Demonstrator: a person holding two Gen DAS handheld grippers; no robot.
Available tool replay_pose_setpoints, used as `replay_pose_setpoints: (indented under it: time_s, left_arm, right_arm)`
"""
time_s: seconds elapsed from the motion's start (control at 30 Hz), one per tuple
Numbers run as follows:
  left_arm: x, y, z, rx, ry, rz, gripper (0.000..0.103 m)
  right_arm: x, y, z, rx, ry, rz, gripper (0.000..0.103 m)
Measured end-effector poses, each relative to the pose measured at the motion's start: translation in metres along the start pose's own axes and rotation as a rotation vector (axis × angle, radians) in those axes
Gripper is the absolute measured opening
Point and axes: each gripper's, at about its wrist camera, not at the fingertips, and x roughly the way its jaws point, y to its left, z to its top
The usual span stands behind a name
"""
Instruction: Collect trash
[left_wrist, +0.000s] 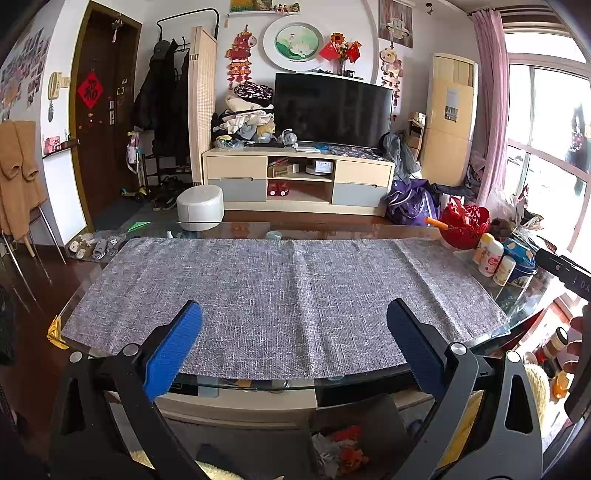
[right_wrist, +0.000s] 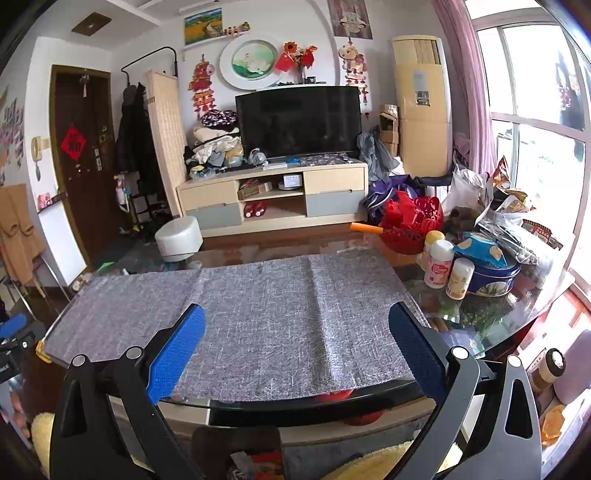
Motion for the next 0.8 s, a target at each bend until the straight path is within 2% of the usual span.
replay_pose_setpoints:
  time_s: [0.8]
  left_arm:
    - [-0.0007,0.0032,-0.0006,0.001,0.003,0.004,0.095]
  right_arm:
    - [-0.0002,0.0031,-0.0019,0.016,0.012,0.005,0.100]
